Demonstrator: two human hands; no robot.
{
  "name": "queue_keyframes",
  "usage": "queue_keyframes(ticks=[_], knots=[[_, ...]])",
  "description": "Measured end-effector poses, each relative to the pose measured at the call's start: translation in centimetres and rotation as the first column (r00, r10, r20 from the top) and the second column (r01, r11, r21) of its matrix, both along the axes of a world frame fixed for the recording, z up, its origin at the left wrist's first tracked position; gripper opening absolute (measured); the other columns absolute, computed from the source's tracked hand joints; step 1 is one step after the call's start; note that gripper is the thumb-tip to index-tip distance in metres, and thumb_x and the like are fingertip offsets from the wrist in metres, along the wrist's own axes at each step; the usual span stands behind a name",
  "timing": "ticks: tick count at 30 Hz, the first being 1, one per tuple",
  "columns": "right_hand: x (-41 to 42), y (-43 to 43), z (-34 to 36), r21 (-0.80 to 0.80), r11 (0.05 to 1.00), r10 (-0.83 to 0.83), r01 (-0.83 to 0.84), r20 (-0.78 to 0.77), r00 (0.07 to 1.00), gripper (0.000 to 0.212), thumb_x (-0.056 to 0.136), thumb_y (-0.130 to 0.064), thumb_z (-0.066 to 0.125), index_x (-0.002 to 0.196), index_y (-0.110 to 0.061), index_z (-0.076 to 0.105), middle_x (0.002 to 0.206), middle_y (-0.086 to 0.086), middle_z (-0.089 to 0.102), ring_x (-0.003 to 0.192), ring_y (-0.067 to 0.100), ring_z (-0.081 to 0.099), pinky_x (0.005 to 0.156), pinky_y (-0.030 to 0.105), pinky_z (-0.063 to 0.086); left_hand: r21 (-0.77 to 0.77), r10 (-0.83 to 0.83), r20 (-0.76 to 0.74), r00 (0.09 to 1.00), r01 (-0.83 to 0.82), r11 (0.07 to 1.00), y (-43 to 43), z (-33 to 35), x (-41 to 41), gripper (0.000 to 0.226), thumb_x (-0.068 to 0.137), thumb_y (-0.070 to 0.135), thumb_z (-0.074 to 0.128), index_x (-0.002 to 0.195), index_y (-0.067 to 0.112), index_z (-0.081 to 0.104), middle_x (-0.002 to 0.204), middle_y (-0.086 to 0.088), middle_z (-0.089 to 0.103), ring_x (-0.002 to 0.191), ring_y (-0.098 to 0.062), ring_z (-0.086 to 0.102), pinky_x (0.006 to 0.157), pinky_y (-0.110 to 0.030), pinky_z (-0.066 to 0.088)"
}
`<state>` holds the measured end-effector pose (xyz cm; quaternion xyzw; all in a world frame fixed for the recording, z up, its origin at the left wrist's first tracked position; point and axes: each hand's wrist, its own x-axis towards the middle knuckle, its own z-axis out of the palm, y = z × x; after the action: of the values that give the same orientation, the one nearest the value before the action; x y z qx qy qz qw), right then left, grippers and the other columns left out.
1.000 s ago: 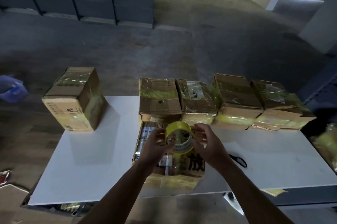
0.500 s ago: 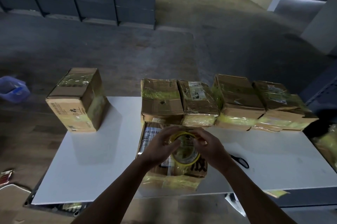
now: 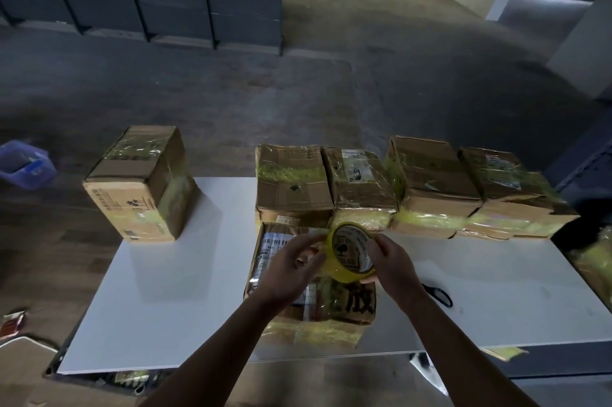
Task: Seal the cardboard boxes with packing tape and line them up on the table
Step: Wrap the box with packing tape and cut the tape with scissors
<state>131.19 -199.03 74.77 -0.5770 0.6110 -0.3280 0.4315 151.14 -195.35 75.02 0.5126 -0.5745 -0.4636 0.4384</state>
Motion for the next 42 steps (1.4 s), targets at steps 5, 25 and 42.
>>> queue_keyframes(ticks=[5, 25, 42], knots=[[0.5, -0.4, 0.2, 0.238, 0.966, -0.125, 0.099, 0.099, 0.987, 0.02, 0.1, -0.022, 0.04, 0.108, -0.011, 0.056, 0.1, 0.015, 0.06, 0.075, 0.029, 0.067, 0.064, 0.049, 0.06, -0.078, -0.012, 0.16, 0.987, 0.025, 0.997, 0.0, -0.8, -0.6, 0.046, 0.087, 0.016, 0.068, 0.128, 0.031, 0.052, 0.12, 0.016, 0.051, 0.103, 0.0, 0.06, 0.079, -0.024, 0.057], [1.4, 0.3, 1.4, 0.446, 0.895, -0.017, -0.025, 0.09, 0.996, 0.026, 0.1, -0.029, 0.04, 0.113, -0.011, 0.053, 0.084, 0.015, 0.061, 0.059, 0.021, 0.064, 0.068, 0.047, 0.06, -0.146, 0.275, 0.347, 0.896, -0.239, 0.96, -0.6, -1.3, -0.6, 0.009, 0.09, 0.011, 0.064, 0.097, 0.008, 0.069, 0.09, 0.001, 0.067, 0.073, 0.003, 0.056, 0.063, -0.005, 0.044], [0.3, 0.3, 1.6, -0.005, 0.926, 0.367, -0.378, -0.225, 0.903, 0.024, 0.088, -0.058, 0.043, 0.087, -0.036, 0.053, 0.081, -0.002, 0.053, 0.067, 0.006, 0.054, 0.064, 0.03, 0.048, -0.065, 0.186, 0.452, 0.873, -0.175, 0.982, -1.4, -1.1, 0.4, 0.012, 0.098, 0.01, 0.049, 0.088, 0.006, 0.053, 0.075, -0.007, 0.058, 0.063, -0.018, 0.057, 0.05, -0.02, 0.042]])
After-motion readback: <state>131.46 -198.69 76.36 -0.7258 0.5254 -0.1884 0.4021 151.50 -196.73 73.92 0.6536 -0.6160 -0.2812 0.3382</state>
